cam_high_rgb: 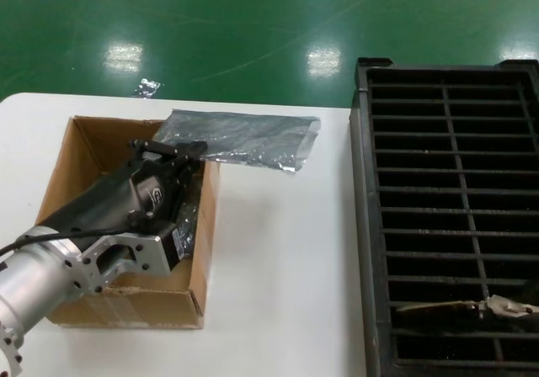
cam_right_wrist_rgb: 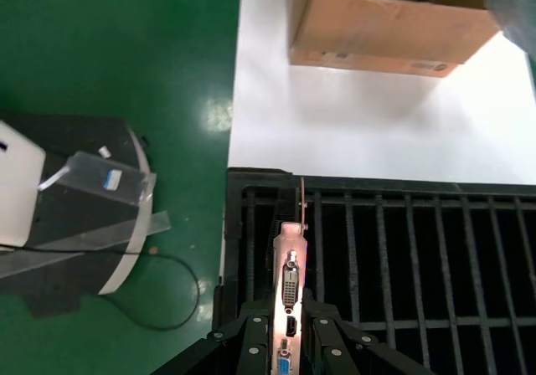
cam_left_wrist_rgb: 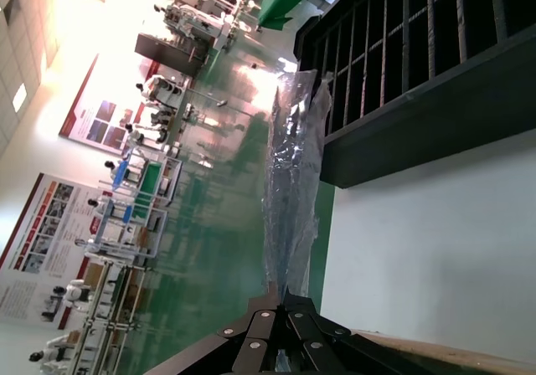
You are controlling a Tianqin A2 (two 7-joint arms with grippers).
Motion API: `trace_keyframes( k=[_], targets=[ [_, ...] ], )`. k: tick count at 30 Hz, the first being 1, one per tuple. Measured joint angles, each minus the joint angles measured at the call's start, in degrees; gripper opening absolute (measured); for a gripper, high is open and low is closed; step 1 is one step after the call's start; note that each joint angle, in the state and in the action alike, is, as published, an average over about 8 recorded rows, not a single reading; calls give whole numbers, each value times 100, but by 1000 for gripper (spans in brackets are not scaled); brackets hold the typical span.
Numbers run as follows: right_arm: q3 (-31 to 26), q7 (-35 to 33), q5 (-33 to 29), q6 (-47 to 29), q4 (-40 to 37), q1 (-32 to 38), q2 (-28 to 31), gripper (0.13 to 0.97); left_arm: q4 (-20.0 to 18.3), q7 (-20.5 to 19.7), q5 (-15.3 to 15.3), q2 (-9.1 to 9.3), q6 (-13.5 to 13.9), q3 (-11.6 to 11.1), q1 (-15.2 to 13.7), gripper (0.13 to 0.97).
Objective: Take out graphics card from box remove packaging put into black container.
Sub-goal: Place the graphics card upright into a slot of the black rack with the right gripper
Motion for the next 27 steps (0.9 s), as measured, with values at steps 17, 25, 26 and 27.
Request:
trace_keyframes(
  k=[17,25,26,27],
  targets=[
    [-1523,251,-439,-13,-789,1061,-715,186,0,0,0,0,0,0,0,139],
    [-1559,346,-610,-13,-975,1012,-856,186,0,0,0,0,0,0,0,139],
    [-1571,353,-633,-13,-996,1009,-869,186,0,0,0,0,0,0,0,139],
    [-1586,360,-653,-13,-1016,1010,-879,186,0,0,0,0,0,0,0,139]
  ],
)
